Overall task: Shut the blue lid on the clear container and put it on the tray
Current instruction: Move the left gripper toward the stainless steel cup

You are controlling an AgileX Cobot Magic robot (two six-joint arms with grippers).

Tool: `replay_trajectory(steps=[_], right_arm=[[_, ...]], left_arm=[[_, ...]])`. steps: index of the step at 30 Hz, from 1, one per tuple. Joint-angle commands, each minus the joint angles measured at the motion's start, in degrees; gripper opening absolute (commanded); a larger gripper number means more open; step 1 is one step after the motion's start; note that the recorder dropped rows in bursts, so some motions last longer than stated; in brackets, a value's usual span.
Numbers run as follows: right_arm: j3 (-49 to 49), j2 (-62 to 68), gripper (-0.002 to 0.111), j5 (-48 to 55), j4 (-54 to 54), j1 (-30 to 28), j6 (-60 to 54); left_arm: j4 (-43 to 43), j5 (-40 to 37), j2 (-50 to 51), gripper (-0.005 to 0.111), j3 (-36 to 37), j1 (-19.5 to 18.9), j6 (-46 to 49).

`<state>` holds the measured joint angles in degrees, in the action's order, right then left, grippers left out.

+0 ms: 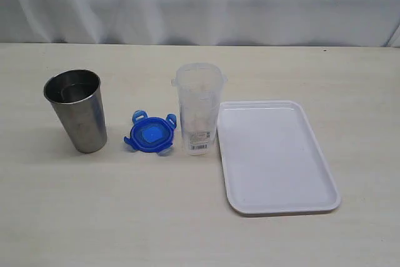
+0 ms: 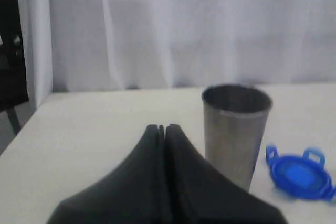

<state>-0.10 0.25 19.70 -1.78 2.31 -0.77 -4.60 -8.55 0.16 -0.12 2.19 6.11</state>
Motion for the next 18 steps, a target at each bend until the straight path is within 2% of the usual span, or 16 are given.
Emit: replay_trajectory(steps=[1, 3, 6, 8, 11, 14, 18], right_arm=[[0.10, -0.25, 0.005, -0.01, 0.04, -0.24, 0.06], [0.10, -0.25, 0.005, -0.01, 0.04, -0.24, 0.06], [0.10, -0.25, 0.005, -0.01, 0.04, -0.24, 0.06], [0.10, -0.25, 0.005, -0.01, 0.04, -0.24, 0.06], [0.10, -0.25, 0.005, -0.01, 0.04, -0.24, 0.06], [0.10, -0.25, 0.005, -0.01, 0.04, -0.24, 0.06], [0.10, -0.25, 0.005, -0.01, 0.04, -0.24, 0.06]], left_arm=[[-3.39, 13.08, -0.16, 0.000, 0.12, 0.53, -0.19], [-4.07, 17.82, -0.16, 0.000, 0.12, 0.53, -1.80], [-3.97, 23.69, -0.16, 0.000, 0.12, 0.53, -10.51], [-2.22, 26.48, -0.16, 0.000, 0.12, 0.53, -16.81], [3.00, 29.46, -0.16, 0.001, 0.12, 0.53, -19.97], [5.22, 34.83, 0.18, 0.016, -0.95, 0.53, -23.62], [7.01, 38.24, 4.40, 0.050, -5.19, 0.53, -25.66]])
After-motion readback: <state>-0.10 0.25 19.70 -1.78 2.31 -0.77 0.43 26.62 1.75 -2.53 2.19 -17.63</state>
